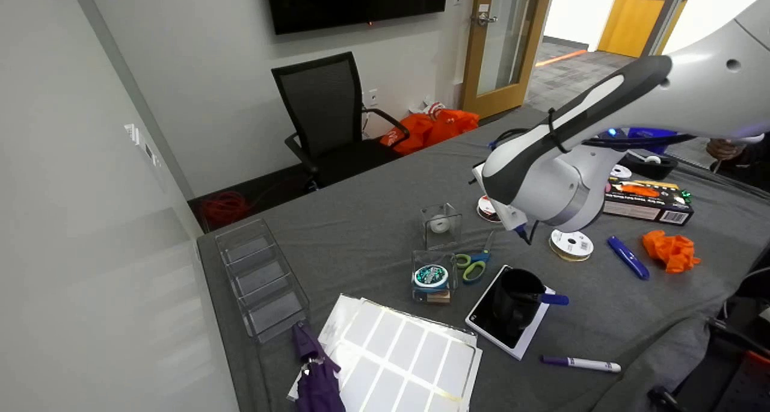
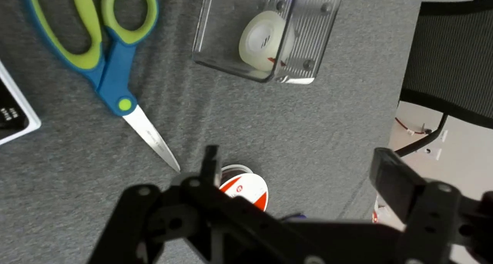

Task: Place the clear container on the right upright.

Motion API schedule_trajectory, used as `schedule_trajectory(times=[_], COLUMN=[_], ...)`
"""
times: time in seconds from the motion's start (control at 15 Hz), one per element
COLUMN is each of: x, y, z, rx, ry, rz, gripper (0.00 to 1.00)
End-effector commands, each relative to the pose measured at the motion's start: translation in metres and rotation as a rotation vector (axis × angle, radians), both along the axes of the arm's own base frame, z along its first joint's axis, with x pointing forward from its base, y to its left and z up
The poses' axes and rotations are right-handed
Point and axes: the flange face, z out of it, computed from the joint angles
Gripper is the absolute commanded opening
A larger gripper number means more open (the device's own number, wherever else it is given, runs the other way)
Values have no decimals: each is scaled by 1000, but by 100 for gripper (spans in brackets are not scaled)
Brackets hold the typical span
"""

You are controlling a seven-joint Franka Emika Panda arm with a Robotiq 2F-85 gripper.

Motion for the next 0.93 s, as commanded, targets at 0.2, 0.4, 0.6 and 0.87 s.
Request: schedule_trajectory(times=[0.2, 0.4, 0.6, 0.87], x=[26, 37, 51, 68], y=[15, 24, 33, 43], z=[-13, -20, -23, -26], rx=[96, 156, 221, 279], ry=[-21, -26, -28, -44], rz=[-111, -156, -185, -221], gripper=[100, 100, 100, 100])
